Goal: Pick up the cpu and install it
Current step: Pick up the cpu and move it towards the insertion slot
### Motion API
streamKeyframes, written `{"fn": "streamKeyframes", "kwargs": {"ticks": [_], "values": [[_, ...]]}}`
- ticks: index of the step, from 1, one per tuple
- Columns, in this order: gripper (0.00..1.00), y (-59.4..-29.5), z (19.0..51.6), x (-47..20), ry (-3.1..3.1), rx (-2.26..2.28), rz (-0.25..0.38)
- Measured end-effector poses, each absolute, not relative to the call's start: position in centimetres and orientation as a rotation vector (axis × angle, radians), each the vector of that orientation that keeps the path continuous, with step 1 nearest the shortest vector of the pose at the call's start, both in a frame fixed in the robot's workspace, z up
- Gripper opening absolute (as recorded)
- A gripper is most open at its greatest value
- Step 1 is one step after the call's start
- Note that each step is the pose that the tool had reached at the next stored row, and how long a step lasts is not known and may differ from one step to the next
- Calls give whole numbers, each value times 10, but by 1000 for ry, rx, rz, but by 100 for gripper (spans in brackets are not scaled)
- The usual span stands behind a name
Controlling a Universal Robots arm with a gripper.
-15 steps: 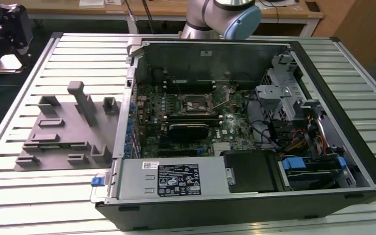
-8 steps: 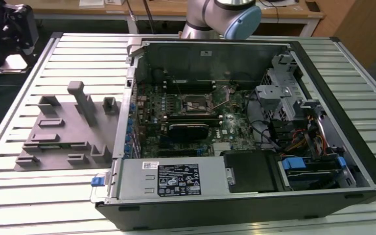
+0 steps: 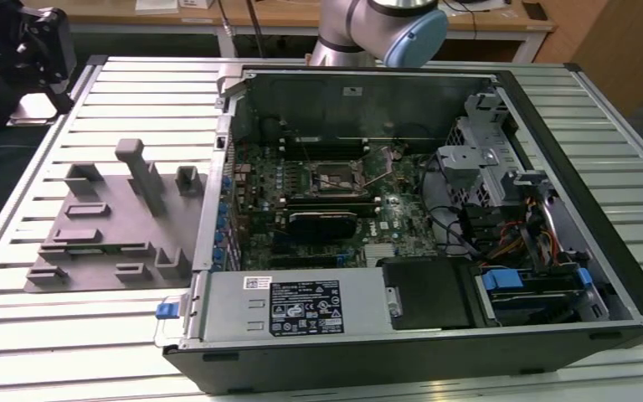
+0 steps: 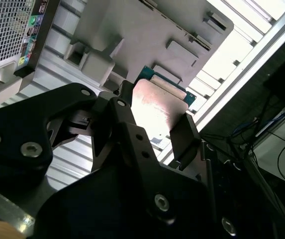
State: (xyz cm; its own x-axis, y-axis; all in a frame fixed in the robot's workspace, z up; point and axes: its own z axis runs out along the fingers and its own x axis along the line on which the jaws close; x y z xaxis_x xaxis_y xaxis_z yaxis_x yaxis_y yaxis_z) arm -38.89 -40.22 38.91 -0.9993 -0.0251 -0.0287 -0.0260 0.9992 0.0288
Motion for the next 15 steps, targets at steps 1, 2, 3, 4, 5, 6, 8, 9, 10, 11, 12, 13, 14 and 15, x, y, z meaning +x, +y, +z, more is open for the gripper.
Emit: {"fn": "streamKeyframes", "kwargs": {"ticks": [1,2,3,4,5,6,8,9,10,11,12,13,14,15], "values": [[55,-402,389,-387,3113,-40,45],[55,-402,389,-386,3113,-40,45],[55,-402,389,-384,3113,-40,45],[55,-402,389,-382,3113,-40,45],[55,-402,389,-381,3113,-40,45],[55,-402,389,-379,3113,-40,45],[55,-402,389,-374,3113,-40,45],[55,-402,389,-372,3113,-40,45],[55,-402,389,-370,3113,-40,45],[55,-402,389,-368,3113,-40,45],[55,-402,389,-366,3113,-40,45],[55,-402,389,-364,3113,-40,45],[55,-402,389,-362,3113,-40,45],[55,-402,389,-360,3113,-40,45]]}}
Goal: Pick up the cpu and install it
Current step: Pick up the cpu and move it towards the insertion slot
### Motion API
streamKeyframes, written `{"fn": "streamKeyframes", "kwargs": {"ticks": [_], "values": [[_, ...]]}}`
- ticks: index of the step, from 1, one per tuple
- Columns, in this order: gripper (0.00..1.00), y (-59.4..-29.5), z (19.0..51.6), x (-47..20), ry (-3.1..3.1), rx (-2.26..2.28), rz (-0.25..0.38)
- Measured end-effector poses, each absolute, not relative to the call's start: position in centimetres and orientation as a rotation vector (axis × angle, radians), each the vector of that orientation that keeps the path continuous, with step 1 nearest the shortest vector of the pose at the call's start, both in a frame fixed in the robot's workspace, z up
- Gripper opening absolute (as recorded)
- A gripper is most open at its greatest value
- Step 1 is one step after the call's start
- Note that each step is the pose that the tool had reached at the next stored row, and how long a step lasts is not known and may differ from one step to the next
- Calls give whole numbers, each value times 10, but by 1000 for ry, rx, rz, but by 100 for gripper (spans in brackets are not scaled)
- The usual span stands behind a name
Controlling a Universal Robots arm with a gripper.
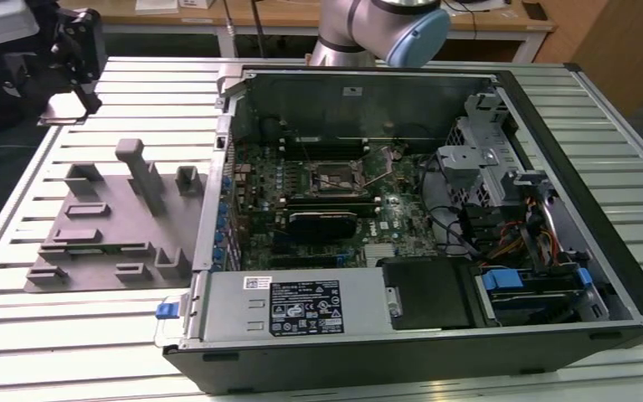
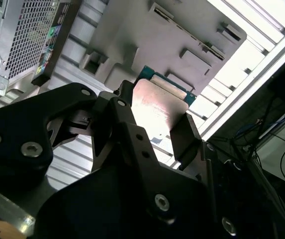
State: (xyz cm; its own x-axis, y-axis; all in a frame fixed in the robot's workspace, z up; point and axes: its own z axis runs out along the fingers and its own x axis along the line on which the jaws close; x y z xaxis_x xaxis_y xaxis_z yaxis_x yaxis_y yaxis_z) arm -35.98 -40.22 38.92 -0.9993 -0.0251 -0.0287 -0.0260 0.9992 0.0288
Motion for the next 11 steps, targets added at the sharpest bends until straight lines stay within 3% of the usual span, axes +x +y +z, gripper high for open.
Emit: {"fn": "streamKeyframes", "kwargs": {"ticks": [11], "values": [[55,-402,389,-337,3113,-40,45]]}}
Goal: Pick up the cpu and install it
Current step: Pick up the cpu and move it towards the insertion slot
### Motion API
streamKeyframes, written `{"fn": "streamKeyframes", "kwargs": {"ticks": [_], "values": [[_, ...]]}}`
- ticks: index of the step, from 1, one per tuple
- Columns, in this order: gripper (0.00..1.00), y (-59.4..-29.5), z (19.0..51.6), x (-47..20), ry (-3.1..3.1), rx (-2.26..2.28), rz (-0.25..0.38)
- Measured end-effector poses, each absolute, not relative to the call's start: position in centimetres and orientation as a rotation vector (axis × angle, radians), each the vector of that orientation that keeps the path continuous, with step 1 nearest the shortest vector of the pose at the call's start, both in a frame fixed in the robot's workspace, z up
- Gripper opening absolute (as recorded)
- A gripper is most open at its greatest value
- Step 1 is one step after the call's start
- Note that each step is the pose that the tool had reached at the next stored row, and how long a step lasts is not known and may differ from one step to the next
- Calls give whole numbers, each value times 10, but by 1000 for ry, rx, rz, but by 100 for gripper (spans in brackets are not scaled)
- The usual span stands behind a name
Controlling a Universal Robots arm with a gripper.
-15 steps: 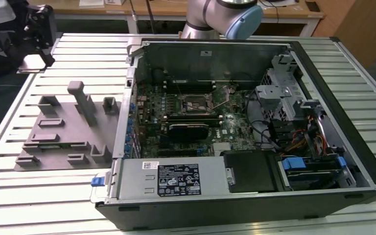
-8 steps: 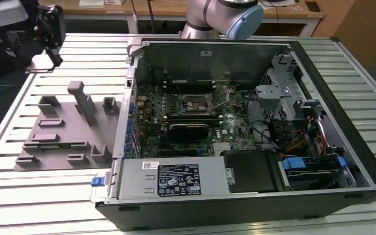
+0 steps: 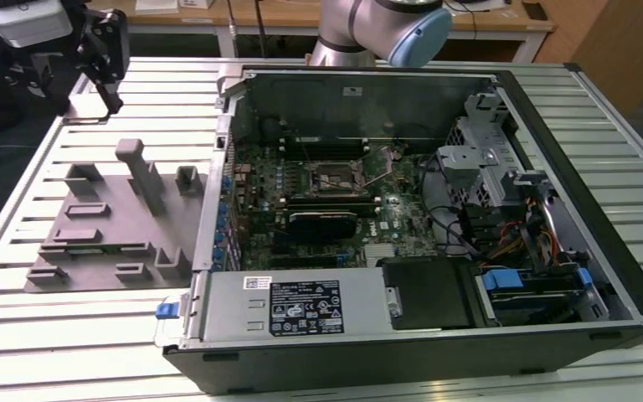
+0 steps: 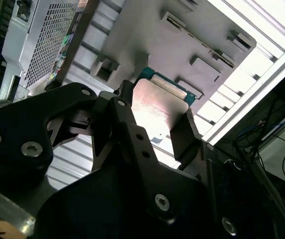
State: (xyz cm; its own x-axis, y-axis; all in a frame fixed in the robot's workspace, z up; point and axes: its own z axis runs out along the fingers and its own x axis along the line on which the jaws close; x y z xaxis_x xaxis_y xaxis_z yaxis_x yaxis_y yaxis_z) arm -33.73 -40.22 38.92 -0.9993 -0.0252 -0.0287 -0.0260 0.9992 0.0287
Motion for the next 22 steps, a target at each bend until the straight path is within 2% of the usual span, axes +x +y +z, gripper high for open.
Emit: {"fn": "streamKeyframes", "kwargs": {"ticks": [22], "values": [[55,-402,389,-284,3113,-40,45]]}}
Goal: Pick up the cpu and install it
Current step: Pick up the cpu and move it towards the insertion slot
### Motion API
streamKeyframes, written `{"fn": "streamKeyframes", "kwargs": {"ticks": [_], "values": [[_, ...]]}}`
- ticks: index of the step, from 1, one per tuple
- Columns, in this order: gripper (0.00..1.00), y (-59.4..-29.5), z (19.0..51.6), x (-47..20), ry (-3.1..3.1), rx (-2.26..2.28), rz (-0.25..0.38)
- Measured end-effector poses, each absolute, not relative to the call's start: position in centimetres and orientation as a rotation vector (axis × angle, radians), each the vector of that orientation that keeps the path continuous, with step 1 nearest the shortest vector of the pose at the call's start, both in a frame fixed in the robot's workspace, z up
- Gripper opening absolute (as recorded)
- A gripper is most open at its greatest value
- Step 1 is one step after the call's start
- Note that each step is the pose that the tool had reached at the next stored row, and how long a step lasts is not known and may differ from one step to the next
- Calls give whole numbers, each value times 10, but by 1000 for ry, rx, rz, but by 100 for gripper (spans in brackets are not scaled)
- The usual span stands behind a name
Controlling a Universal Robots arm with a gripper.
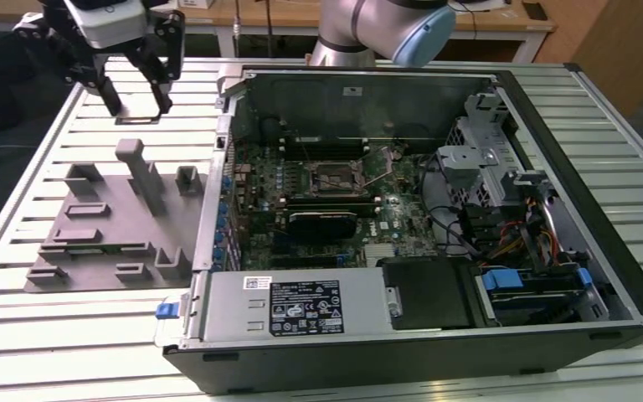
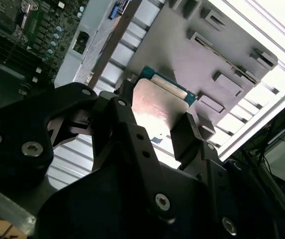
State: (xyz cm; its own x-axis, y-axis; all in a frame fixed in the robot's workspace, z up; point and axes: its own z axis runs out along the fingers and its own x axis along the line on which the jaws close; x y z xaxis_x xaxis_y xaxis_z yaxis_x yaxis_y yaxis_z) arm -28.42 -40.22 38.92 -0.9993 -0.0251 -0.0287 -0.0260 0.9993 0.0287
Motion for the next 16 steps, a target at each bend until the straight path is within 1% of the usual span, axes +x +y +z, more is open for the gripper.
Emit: {"fn": "streamKeyframes", "kwargs": {"ticks": [16], "values": [[55,-402,389,-230,3113,-40,45]]}}
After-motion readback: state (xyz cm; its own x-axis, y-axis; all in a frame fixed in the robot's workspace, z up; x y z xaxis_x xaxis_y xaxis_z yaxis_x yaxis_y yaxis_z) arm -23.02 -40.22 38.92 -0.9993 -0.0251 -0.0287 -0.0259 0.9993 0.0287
